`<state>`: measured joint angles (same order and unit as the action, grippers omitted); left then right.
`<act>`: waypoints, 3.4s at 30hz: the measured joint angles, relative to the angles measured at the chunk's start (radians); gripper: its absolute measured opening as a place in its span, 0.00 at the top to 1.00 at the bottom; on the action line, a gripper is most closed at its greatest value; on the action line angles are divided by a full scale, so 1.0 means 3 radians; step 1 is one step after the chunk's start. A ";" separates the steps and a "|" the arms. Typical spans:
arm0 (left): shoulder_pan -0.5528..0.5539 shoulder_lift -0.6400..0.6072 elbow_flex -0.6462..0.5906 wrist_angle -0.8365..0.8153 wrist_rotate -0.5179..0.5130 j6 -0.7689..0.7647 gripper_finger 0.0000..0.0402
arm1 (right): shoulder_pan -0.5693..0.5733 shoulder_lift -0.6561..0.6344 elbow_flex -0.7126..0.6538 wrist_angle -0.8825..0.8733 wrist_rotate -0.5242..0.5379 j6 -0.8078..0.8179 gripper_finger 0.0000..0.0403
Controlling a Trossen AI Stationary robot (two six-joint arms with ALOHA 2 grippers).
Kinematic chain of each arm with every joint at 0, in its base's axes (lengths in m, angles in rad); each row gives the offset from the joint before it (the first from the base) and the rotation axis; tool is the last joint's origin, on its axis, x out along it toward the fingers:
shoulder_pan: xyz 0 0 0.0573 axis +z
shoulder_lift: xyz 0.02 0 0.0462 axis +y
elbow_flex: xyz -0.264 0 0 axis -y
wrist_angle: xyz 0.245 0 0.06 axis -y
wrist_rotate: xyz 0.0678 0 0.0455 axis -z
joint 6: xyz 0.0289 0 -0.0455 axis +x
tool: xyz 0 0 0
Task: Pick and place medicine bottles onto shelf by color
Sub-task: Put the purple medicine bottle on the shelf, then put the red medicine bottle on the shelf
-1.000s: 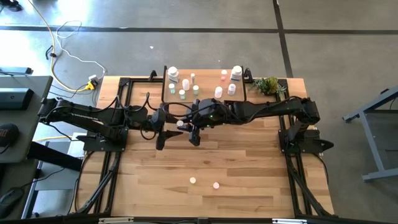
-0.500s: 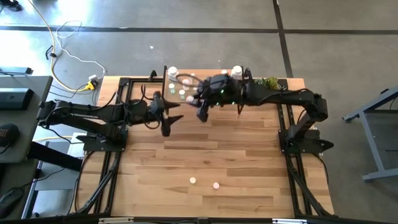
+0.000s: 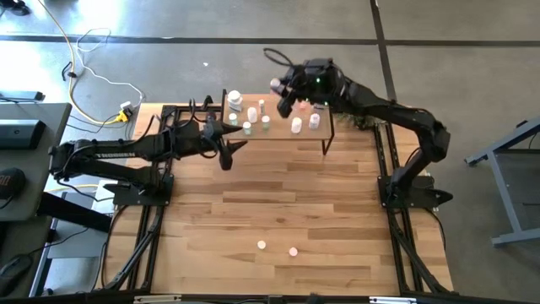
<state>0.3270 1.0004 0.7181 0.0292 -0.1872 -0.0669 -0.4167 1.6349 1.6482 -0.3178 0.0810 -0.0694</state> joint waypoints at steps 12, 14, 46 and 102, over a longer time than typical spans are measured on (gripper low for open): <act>0.0372 0.0000 0.0000 0.0171 -0.0015 -0.0002 0.40 | -0.0337 0.0388 0.0000 0.0062 -0.0120 0.0119 0.75; 0.0423 0.0000 0.0000 0.0169 -0.0016 -0.0026 0.40 | -0.0336 0.0460 0.0000 0.0066 -0.0123 0.0196 0.75; 0.0537 0.0000 -0.0001 0.0168 -0.0023 -0.0113 0.40 | -0.0352 0.0835 -0.0001 -0.0559 -0.0095 0.0541 0.75; -0.0083 0.0000 -0.0003 -0.0156 0.0491 -0.0293 0.40 | 0.0507 -0.0024 0.0000 -0.1449 -0.0099 0.1668 0.61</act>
<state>0.3022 1.0004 0.7174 -0.0176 -0.0398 -0.1549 -0.2647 1.6276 1.6482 -0.7524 0.0513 0.4311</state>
